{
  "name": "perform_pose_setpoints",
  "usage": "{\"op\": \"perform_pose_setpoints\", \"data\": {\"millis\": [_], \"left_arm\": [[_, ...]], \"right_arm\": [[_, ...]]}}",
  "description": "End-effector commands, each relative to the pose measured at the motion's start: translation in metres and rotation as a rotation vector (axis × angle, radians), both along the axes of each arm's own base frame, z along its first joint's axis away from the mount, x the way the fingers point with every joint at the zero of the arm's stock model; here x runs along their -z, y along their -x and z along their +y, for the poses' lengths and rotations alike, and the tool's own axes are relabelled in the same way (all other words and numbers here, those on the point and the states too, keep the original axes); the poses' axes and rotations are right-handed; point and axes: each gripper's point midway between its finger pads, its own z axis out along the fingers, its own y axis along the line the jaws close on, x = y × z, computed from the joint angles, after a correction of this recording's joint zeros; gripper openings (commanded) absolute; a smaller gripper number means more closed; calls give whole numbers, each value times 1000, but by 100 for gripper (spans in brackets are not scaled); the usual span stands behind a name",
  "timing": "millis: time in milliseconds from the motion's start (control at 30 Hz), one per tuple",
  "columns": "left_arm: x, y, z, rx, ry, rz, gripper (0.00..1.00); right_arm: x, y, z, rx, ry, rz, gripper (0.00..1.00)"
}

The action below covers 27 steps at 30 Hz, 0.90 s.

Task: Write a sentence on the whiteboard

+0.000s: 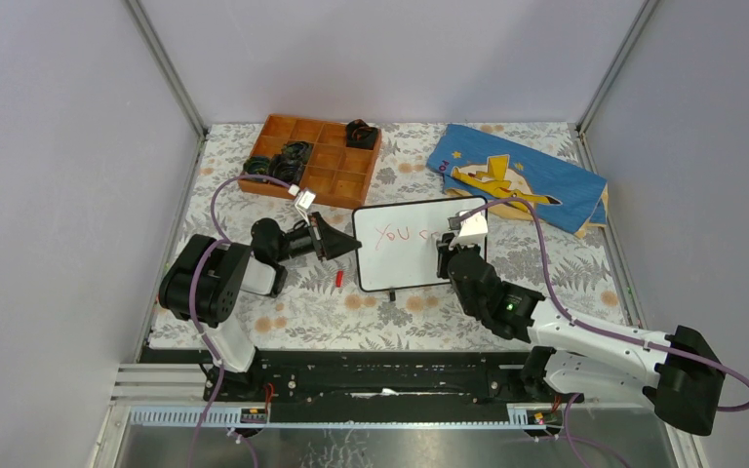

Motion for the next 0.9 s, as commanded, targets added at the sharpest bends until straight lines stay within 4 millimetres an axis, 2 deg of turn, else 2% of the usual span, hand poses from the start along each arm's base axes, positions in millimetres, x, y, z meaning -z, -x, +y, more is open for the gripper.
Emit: {"op": "perform_pose_setpoints", "data": {"millis": [0,400,867], "left_arm": [[-10,0,-5,23,-2,-58,20],[-9,-1,-5,21,-6,-56,20],[-8,0,-5,24,-11,-55,20]], "right_arm": [[-4,-1,2,1,-36,2,0],[7,3,-13,42,11,26,0],[-12,-6,-15,82,24,-17,0]]}}
